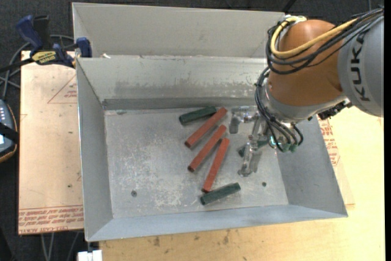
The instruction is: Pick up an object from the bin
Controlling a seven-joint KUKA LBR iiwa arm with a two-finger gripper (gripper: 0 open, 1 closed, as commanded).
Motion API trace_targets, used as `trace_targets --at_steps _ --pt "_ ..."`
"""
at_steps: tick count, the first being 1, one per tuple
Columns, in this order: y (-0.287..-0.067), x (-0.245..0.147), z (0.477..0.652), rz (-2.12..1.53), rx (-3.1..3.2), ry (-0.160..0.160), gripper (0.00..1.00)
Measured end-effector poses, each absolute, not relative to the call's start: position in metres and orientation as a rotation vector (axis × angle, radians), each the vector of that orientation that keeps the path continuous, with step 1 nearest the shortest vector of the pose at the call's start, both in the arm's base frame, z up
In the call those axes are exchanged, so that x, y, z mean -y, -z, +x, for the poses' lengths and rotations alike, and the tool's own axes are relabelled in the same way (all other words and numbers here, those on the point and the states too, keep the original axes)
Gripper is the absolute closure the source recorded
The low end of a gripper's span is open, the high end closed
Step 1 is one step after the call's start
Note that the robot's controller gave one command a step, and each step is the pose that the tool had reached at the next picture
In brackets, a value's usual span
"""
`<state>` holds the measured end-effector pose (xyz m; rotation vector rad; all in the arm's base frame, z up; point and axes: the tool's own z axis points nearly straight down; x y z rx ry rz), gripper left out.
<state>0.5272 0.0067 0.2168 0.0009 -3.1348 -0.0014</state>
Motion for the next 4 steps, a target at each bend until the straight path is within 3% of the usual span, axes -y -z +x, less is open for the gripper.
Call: trace_targets --at_steps 1,2,3,4 --pt "-0.077 -0.040 0.531 0.578 3.086 0.003 0.00" --pt "-0.082 -0.040 0.534 0.577 3.096 0.002 1.00" --pt "-0.080 -0.039 0.532 0.576 3.091 0.002 0.00" --pt "-0.104 0.040 0.627 0.610 3.094 -0.007 0.00"
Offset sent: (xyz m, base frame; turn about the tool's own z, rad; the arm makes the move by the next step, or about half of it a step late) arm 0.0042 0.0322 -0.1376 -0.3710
